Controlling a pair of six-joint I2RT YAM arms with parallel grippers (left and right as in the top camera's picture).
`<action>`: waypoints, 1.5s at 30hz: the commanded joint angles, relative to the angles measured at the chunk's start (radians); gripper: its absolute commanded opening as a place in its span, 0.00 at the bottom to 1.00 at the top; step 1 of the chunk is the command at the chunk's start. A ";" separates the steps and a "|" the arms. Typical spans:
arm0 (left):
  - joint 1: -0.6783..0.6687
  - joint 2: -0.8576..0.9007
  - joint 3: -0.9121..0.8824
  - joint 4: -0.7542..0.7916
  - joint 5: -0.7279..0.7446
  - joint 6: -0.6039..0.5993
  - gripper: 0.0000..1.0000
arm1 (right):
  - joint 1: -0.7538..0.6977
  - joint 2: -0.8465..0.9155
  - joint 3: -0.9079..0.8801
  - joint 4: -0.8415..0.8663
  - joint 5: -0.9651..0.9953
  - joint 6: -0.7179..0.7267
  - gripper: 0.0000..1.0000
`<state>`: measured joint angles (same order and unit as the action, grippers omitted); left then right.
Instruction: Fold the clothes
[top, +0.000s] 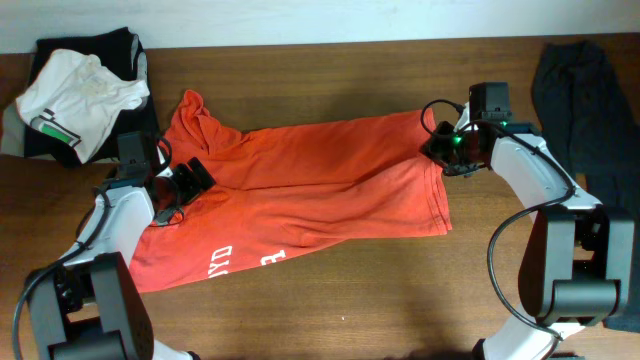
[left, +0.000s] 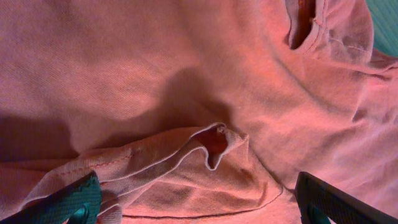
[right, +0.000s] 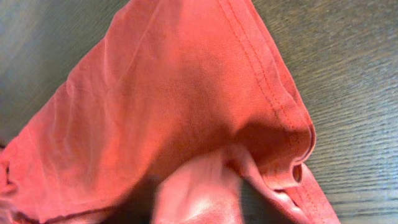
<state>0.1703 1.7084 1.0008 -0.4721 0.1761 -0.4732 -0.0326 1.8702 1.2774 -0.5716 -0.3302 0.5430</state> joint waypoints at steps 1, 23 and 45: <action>0.001 -0.024 0.012 -0.005 -0.016 0.023 0.99 | -0.008 -0.002 0.011 -0.058 0.076 -0.007 0.85; 0.002 0.043 0.014 -0.404 -0.092 0.048 0.99 | 0.103 -0.028 -0.195 -0.269 0.174 -0.062 0.14; 0.002 0.129 0.014 -0.526 -0.042 0.047 0.99 | -0.291 -0.154 -0.228 -0.468 0.230 -0.015 0.04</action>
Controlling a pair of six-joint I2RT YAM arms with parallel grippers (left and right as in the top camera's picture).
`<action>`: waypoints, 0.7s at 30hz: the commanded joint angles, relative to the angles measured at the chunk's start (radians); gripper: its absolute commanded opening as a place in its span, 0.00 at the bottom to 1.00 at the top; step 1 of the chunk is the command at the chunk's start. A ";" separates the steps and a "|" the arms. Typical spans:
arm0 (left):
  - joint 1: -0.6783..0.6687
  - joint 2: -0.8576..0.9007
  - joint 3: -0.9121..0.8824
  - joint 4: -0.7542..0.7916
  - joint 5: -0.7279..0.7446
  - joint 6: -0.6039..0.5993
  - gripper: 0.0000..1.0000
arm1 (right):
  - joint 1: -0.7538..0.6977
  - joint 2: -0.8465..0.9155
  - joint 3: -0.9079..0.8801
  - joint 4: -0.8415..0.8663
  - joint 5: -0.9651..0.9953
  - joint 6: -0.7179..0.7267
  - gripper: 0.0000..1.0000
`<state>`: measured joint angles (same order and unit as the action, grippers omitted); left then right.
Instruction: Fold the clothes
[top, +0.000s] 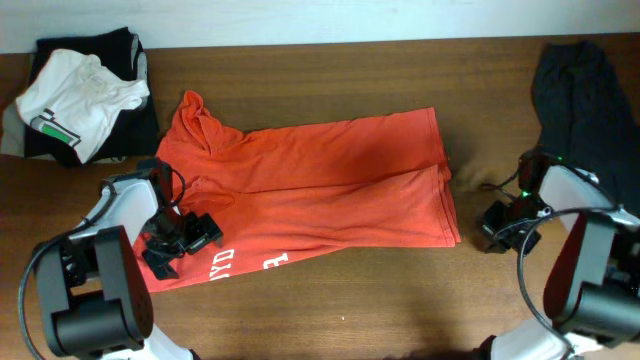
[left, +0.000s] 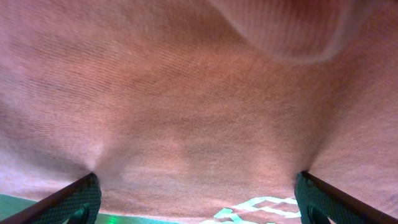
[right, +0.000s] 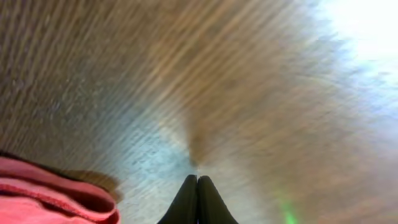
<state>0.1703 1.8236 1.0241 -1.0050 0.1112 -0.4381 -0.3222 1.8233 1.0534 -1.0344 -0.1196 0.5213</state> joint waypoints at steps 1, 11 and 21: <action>0.002 0.012 -0.009 0.021 0.023 0.012 0.99 | 0.016 -0.207 -0.004 0.003 -0.008 -0.047 0.04; 0.002 0.012 -0.009 0.077 0.023 -0.003 0.99 | 0.304 -0.165 -0.024 0.169 -0.087 -0.165 0.09; 0.002 0.012 -0.009 0.075 0.066 -0.010 0.99 | 0.312 0.069 -0.023 0.125 0.076 0.032 0.04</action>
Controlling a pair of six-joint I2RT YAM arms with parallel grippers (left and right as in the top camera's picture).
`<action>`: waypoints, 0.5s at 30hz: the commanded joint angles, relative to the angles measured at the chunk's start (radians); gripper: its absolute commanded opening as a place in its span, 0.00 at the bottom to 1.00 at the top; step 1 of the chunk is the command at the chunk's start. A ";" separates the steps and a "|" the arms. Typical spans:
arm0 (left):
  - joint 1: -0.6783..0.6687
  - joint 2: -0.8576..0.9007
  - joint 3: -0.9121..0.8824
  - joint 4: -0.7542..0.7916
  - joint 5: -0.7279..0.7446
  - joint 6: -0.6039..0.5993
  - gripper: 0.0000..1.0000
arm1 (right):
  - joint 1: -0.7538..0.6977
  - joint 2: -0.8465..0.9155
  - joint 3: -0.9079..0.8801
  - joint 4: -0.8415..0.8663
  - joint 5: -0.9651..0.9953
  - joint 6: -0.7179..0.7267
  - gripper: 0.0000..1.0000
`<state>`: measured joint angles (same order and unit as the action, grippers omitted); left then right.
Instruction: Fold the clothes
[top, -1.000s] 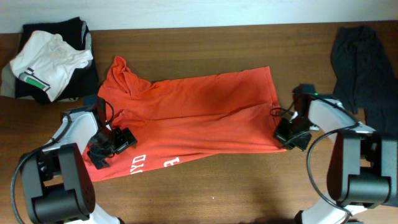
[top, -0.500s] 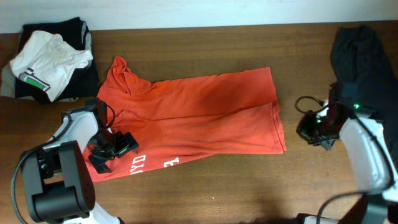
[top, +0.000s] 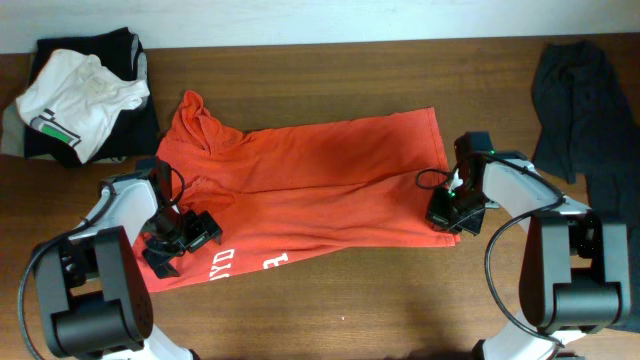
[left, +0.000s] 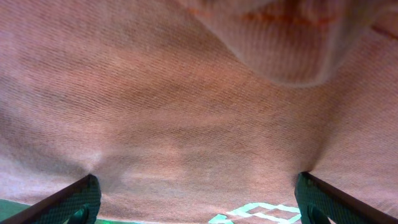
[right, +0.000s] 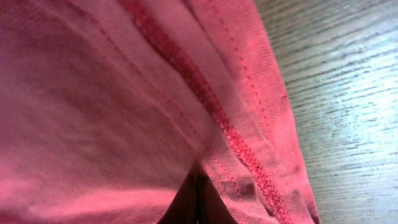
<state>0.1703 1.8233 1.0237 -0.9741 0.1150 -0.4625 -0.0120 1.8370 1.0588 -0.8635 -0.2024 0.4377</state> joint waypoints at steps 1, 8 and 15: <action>0.002 0.013 -0.008 0.035 0.104 0.016 0.99 | -0.005 0.055 -0.029 -0.068 0.185 0.154 0.04; 0.000 0.013 -0.008 -0.011 0.193 0.053 0.99 | -0.030 0.052 -0.029 -0.170 0.225 0.252 0.04; 0.000 -0.129 -0.039 -0.164 0.197 0.032 0.99 | -0.146 -0.136 -0.027 -0.248 0.278 0.220 0.04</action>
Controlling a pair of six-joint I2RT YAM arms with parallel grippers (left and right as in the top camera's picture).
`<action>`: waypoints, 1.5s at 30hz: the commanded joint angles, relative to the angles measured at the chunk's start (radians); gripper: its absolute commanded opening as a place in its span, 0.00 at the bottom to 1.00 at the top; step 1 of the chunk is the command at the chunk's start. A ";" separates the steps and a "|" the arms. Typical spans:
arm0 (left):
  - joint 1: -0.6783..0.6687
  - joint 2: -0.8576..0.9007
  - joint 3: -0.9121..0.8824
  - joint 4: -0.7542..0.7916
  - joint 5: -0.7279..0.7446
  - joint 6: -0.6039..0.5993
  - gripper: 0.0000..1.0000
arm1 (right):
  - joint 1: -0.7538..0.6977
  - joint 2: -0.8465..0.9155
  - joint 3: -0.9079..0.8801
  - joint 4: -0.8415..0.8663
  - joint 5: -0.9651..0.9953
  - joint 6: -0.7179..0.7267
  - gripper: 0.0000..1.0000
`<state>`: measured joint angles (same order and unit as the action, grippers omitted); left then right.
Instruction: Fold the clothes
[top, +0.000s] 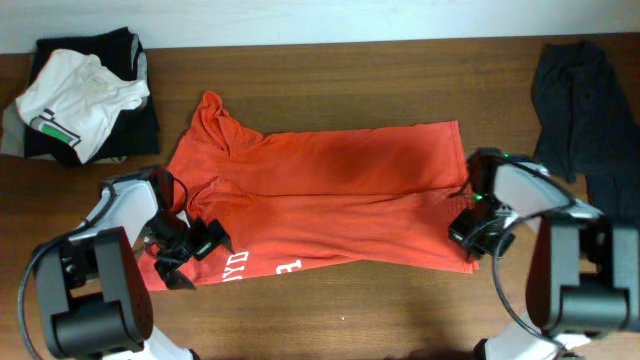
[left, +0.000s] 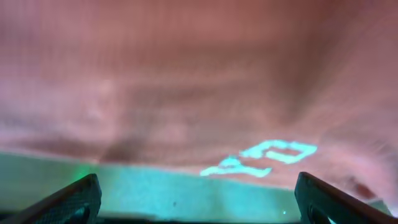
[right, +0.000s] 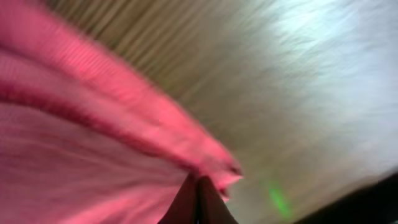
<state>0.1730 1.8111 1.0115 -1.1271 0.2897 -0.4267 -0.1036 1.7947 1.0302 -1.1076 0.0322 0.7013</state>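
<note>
An orange shirt (top: 320, 190) with white letters (top: 262, 265) lies spread across the wooden table, collar at the back left. My right gripper (top: 468, 238) sits at its front right hem corner. In the right wrist view the gripper (right: 199, 190) is shut on that blurred orange hem (right: 124, 143). My left gripper (top: 190, 258) is at the shirt's front left edge. Its fingers (left: 68, 202) stand wide apart, open, with bare table between them. The shirt's lettered hem (left: 261, 158) lies just beyond.
A pile of white and black clothes (top: 75, 95) sits at the back left corner. A dark garment (top: 575, 90) lies along the right side. Bare wooden table (top: 350, 310) runs along the front edge, in front of the shirt.
The whole shirt has shifted to the right and its front right corner now lies farther out. My right gripper moved right and forward with the hem. The left gripper now looks past the hem at table.
My right gripper first held the back right hem corner while the left was open over the sleeve area. Then the right was shut over bare table and the left over the front left part. Then the right was shut on the front hem, which now lies farther right.
</note>
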 joint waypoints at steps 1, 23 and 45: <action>-0.003 -0.167 -0.032 -0.012 0.022 -0.017 0.99 | -0.082 -0.130 0.007 -0.008 0.045 -0.084 0.04; -0.251 0.265 0.550 0.475 -0.153 0.005 0.99 | -0.093 -0.106 0.472 -0.082 -0.256 -0.464 1.00; -0.236 0.373 0.645 0.458 -0.122 0.001 0.89 | -0.059 0.006 0.460 -0.072 -0.219 -0.465 0.99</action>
<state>-0.0658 2.1696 1.6165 -0.6582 0.1528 -0.4309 -0.1692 1.7668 1.4960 -1.1847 -0.2008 0.2420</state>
